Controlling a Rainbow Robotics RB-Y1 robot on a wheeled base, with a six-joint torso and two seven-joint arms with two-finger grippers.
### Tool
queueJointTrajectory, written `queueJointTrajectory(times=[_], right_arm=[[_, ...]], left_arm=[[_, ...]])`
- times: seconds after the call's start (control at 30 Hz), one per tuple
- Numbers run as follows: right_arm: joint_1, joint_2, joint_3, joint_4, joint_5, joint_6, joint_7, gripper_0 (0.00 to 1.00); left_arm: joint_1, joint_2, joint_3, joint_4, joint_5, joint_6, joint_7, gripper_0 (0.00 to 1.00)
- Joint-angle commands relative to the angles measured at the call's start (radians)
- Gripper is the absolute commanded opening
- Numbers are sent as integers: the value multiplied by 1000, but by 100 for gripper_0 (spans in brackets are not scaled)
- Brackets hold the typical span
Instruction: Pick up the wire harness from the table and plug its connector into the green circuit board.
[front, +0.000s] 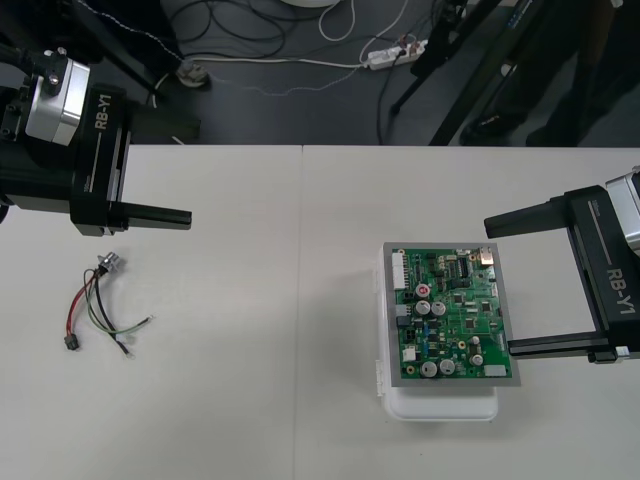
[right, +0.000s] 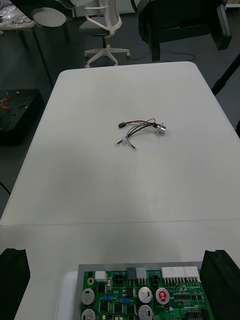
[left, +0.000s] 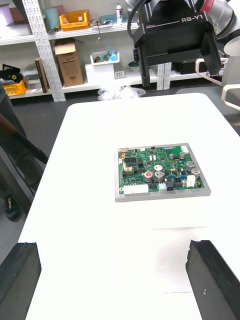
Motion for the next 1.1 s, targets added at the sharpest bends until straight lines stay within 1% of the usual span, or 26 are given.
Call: queueJointTrajectory(times=[0.03, 1.1], right_arm=[[14, 10, -31, -13, 6, 1, 1, 100], [14, 10, -31, -13, 6, 1, 1, 100]], left_arm=[[-15, 43, 30, -28, 16, 45, 48, 85], [-15, 43, 30, -28, 16, 45, 48, 86]])
